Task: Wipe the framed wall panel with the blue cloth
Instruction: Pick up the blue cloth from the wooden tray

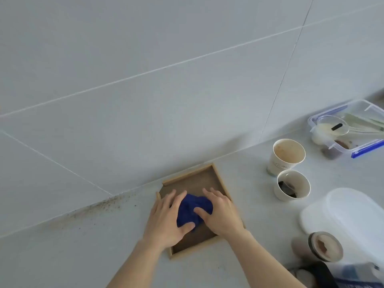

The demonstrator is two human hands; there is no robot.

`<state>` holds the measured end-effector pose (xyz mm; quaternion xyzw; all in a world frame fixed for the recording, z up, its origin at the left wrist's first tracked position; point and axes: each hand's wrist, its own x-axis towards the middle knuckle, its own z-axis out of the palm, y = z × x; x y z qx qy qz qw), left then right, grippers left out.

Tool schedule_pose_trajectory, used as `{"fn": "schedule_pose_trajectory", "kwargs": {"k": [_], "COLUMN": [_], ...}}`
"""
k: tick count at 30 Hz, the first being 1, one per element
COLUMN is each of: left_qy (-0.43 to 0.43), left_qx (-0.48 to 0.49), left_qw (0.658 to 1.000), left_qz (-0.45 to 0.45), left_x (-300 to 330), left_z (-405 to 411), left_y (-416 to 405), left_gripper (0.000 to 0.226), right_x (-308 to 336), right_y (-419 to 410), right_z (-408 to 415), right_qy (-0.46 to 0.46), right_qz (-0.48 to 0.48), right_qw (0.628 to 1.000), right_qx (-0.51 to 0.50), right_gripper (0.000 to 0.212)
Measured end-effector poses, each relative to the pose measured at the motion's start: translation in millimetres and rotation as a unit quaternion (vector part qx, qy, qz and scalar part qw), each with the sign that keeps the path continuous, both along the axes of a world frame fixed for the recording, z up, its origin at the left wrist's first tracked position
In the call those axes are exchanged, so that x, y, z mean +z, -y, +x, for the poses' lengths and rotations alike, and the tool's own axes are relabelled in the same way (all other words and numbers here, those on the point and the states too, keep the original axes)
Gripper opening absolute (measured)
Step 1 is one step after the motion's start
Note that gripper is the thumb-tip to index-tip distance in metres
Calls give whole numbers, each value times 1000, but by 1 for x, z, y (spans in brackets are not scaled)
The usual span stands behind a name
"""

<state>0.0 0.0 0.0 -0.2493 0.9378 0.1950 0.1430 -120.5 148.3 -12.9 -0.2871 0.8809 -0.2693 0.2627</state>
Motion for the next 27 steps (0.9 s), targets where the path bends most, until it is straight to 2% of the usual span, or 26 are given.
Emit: {"fn": "schedule_pose_trajectory", "kwargs": {"k": [4,10,17,27], "left_qy": [3,-31,-49,-129], "left_qx": [22,77,79,115], "left_qw": [999,995,995,985], "left_qz": [-24,-53,-36,-19], "left_x": [-15,-13,22,106], "left_z": [2,-1,1,17], "left_y": [-8,-16,-11,11], "left_gripper": [90,54,33,31], "right_x": [-12,-20,0,78], "right_y": [-5,-11,-12,10], "right_z": [1,2,-3,1], "right_qy": [-39,-42,-25,-1], "right_qz": [4,-10,-51,-148], "right_qw": [999,999,998,988], "right_qx": [-3,-18,-22,-36], "right_gripper": [56,32,26,29]}}
